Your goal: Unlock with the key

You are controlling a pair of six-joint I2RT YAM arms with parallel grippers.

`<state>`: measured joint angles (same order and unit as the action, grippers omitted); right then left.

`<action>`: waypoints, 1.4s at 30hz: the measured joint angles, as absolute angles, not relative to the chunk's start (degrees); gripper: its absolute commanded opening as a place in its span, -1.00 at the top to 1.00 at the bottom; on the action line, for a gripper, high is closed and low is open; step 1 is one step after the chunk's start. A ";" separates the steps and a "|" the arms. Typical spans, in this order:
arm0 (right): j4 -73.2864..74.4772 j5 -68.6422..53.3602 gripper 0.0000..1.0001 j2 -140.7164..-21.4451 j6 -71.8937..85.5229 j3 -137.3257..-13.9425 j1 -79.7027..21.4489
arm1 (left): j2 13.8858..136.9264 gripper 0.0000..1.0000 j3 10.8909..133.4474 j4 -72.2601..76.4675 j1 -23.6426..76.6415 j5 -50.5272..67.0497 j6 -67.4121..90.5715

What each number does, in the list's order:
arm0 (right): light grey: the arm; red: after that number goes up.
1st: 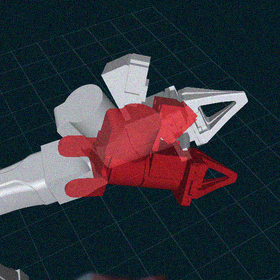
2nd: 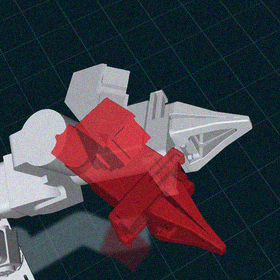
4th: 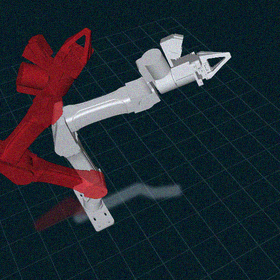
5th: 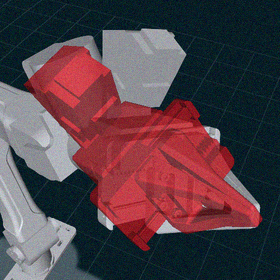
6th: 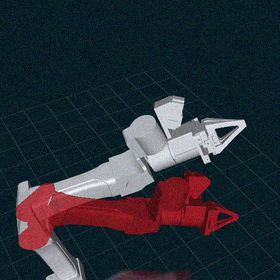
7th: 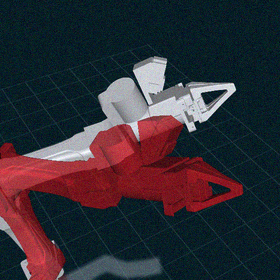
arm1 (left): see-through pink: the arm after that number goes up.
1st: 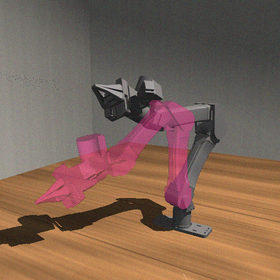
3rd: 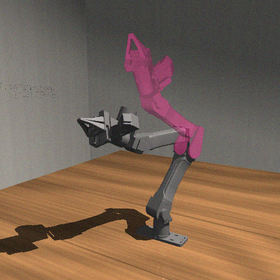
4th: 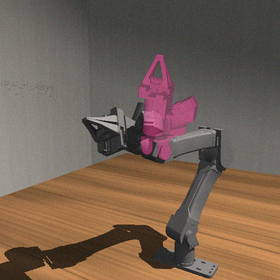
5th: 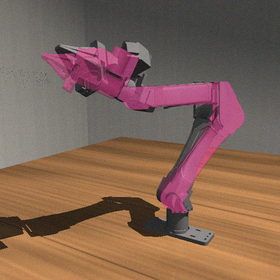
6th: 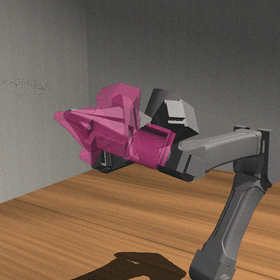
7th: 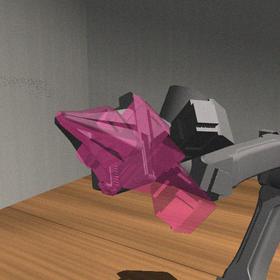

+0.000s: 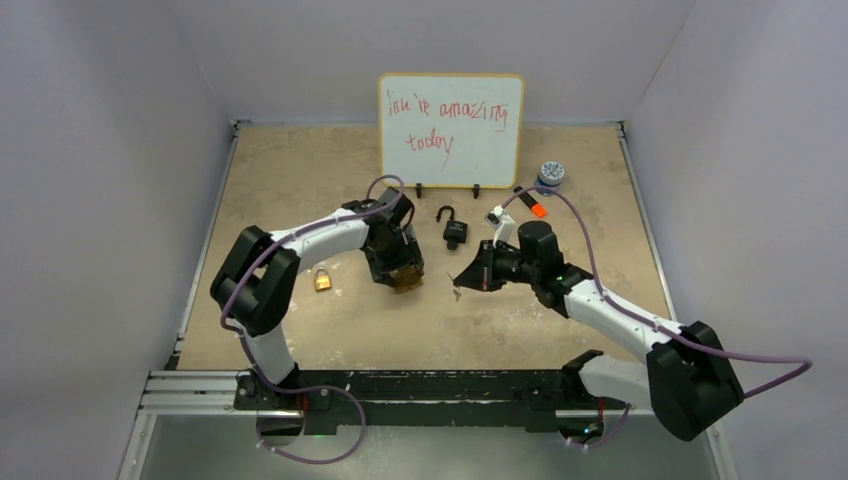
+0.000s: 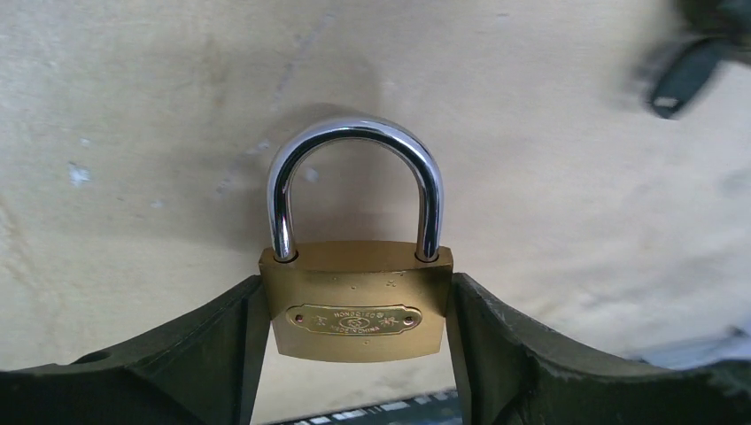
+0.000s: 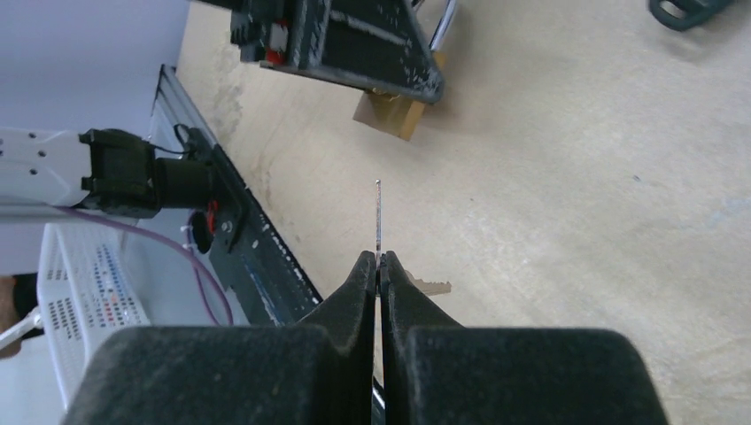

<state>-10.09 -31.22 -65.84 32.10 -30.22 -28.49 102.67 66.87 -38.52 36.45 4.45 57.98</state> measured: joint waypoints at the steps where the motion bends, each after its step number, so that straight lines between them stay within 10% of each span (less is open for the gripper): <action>1: -10.96 -32.40 1.00 -66.30 32.08 -30.33 -28.49 | 101.86 0.33 66.83 -37.82 35.66 6.55 58.50; 13: -15.38 -40.27 1.00 -70.81 32.32 -31.92 -28.49 | 91.53 0.38 53.17 -16.71 31.20 25.19 78.08; 42: -12.03 -41.19 1.00 -77.65 30.46 -36.01 -29.56 | 91.18 0.39 48.71 -9.87 31.24 28.34 88.01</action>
